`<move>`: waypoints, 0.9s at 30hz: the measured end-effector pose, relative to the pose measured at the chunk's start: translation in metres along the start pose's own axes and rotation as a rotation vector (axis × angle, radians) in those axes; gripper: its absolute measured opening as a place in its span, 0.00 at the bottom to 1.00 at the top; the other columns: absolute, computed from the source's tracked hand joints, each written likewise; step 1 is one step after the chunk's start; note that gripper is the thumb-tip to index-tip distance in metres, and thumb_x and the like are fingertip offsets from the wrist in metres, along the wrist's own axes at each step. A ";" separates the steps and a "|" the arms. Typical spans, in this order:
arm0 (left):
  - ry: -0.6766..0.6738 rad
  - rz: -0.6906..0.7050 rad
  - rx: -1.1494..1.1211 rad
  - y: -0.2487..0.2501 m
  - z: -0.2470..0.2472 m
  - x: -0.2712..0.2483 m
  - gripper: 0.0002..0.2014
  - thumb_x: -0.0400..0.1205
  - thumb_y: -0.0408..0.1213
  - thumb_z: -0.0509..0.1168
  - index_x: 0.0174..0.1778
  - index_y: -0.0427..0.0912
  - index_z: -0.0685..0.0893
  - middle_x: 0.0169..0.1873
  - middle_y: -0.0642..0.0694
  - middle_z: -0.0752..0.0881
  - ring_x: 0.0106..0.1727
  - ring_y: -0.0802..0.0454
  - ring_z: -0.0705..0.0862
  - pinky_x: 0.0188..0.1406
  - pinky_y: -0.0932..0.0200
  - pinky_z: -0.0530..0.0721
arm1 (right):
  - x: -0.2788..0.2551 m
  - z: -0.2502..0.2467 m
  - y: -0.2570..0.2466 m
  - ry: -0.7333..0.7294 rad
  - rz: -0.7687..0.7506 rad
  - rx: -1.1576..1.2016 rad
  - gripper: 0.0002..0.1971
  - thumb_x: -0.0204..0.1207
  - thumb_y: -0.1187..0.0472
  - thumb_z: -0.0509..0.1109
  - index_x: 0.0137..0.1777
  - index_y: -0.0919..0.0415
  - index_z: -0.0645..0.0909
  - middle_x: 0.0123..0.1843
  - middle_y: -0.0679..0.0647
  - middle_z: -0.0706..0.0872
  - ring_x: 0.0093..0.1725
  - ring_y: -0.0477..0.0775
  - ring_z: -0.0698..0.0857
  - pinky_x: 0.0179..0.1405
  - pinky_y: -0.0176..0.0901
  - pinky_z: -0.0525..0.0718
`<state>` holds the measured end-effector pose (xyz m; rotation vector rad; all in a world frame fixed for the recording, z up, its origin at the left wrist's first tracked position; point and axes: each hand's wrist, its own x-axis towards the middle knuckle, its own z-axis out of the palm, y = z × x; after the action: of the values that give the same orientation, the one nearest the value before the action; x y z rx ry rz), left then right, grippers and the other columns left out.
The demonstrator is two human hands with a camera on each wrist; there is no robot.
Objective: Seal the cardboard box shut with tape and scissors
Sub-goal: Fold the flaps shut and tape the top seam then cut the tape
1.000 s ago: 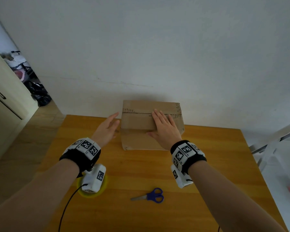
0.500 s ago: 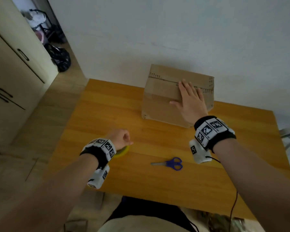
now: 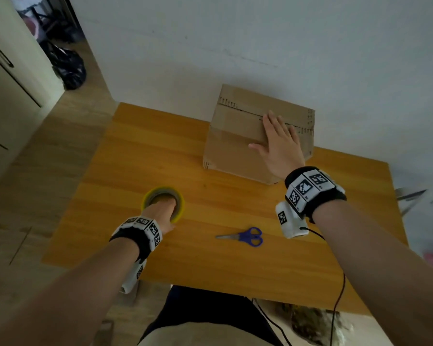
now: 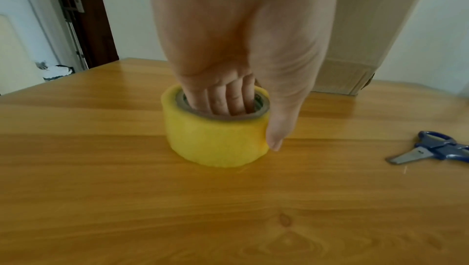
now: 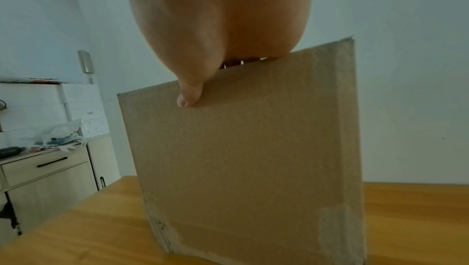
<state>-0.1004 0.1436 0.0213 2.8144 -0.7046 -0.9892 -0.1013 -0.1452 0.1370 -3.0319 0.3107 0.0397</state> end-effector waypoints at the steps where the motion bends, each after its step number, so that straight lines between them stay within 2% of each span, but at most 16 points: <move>1: 0.008 0.002 0.009 -0.001 0.001 0.000 0.18 0.80 0.40 0.66 0.63 0.41 0.73 0.46 0.47 0.83 0.40 0.51 0.83 0.36 0.59 0.83 | 0.000 0.000 0.000 -0.002 0.000 0.004 0.37 0.82 0.40 0.53 0.84 0.58 0.45 0.86 0.53 0.46 0.85 0.53 0.46 0.82 0.52 0.42; 3: 0.033 0.019 -0.001 -0.002 -0.001 0.001 0.15 0.80 0.40 0.65 0.62 0.42 0.76 0.47 0.47 0.82 0.44 0.50 0.83 0.39 0.59 0.83 | 0.001 -0.001 0.000 0.000 -0.001 0.012 0.37 0.82 0.40 0.53 0.84 0.58 0.45 0.86 0.53 0.47 0.85 0.53 0.46 0.83 0.52 0.42; 7: 0.124 0.052 -0.070 -0.001 -0.014 0.001 0.22 0.81 0.41 0.63 0.71 0.40 0.71 0.61 0.44 0.81 0.55 0.48 0.84 0.50 0.58 0.84 | 0.001 0.000 0.000 0.009 -0.007 0.015 0.37 0.82 0.40 0.53 0.84 0.58 0.46 0.86 0.53 0.47 0.85 0.53 0.46 0.82 0.51 0.43; 9: 0.168 0.073 -0.098 0.000 -0.025 0.001 0.23 0.81 0.42 0.63 0.72 0.39 0.71 0.64 0.43 0.80 0.57 0.48 0.83 0.50 0.58 0.83 | 0.001 -0.001 0.000 0.008 -0.008 0.026 0.37 0.82 0.40 0.54 0.84 0.58 0.46 0.86 0.52 0.47 0.85 0.52 0.46 0.83 0.51 0.43; 10: 0.198 0.086 -0.117 0.001 -0.031 0.001 0.23 0.81 0.42 0.63 0.71 0.39 0.72 0.64 0.43 0.81 0.56 0.47 0.83 0.50 0.58 0.83 | 0.001 -0.001 0.000 0.005 -0.009 0.032 0.37 0.82 0.40 0.54 0.84 0.57 0.47 0.86 0.52 0.47 0.85 0.52 0.46 0.83 0.51 0.43; 12: 0.277 0.113 -0.169 0.006 -0.047 -0.001 0.18 0.80 0.42 0.64 0.64 0.38 0.77 0.55 0.43 0.84 0.50 0.47 0.84 0.44 0.57 0.83 | 0.000 -0.002 0.000 -0.004 -0.007 0.048 0.37 0.82 0.40 0.55 0.84 0.57 0.47 0.86 0.52 0.47 0.85 0.52 0.46 0.83 0.52 0.43; 15: 0.404 0.173 -0.287 0.017 -0.076 -0.007 0.14 0.79 0.41 0.67 0.58 0.38 0.78 0.44 0.51 0.79 0.43 0.51 0.80 0.38 0.62 0.75 | -0.001 -0.004 -0.003 -0.031 -0.005 0.060 0.37 0.82 0.41 0.55 0.84 0.57 0.46 0.86 0.52 0.46 0.85 0.52 0.46 0.83 0.52 0.43; 17: 0.489 0.209 -0.324 0.025 -0.098 -0.011 0.13 0.79 0.40 0.67 0.56 0.39 0.78 0.42 0.51 0.77 0.41 0.53 0.78 0.37 0.65 0.72 | -0.002 -0.008 -0.003 -0.042 -0.007 0.080 0.37 0.82 0.42 0.56 0.84 0.57 0.46 0.86 0.52 0.46 0.85 0.52 0.46 0.83 0.51 0.42; 21: 0.610 0.330 -0.410 0.038 -0.138 -0.016 0.11 0.78 0.37 0.68 0.53 0.37 0.78 0.42 0.47 0.82 0.41 0.49 0.81 0.39 0.61 0.76 | -0.003 -0.013 -0.003 -0.058 -0.015 0.127 0.37 0.82 0.48 0.61 0.84 0.56 0.46 0.86 0.51 0.45 0.85 0.51 0.45 0.82 0.49 0.40; 24: 0.642 0.429 -0.403 0.053 -0.162 -0.018 0.11 0.78 0.36 0.68 0.54 0.37 0.77 0.41 0.47 0.83 0.38 0.50 0.82 0.33 0.65 0.77 | -0.004 -0.015 -0.002 -0.094 -0.026 0.115 0.39 0.81 0.51 0.63 0.84 0.56 0.43 0.86 0.51 0.43 0.84 0.51 0.44 0.82 0.49 0.40; 27: 0.640 0.514 -0.374 0.069 -0.178 -0.014 0.11 0.78 0.37 0.67 0.54 0.38 0.78 0.42 0.46 0.84 0.39 0.50 0.83 0.36 0.55 0.84 | -0.004 -0.020 -0.001 -0.122 -0.038 0.124 0.40 0.81 0.47 0.63 0.84 0.56 0.43 0.86 0.51 0.44 0.84 0.51 0.44 0.82 0.49 0.40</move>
<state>-0.0288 0.0749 0.1854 2.2304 -0.9433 -0.0996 -0.1049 -0.1455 0.1572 -2.8957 0.2362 0.1943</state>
